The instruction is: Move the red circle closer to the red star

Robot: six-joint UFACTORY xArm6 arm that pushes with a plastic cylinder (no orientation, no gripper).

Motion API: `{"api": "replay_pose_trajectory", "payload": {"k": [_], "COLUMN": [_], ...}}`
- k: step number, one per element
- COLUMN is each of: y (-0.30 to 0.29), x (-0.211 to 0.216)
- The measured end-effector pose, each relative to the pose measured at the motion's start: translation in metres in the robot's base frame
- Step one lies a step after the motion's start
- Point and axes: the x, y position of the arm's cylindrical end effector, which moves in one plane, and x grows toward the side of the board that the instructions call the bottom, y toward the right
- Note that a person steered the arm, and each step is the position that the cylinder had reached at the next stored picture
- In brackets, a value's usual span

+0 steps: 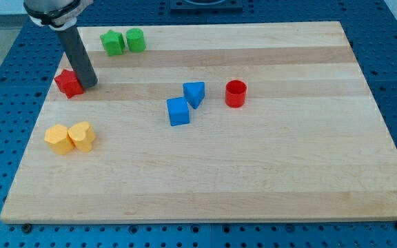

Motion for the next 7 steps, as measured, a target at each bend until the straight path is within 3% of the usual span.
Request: {"api": "replay_pose_trajectory", "payload": {"k": [2, 5, 6, 7], "y": [0.137, 0.261, 0.345, 0.376], "x": [-0.041, -0.065, -0.061, 0.015]}}
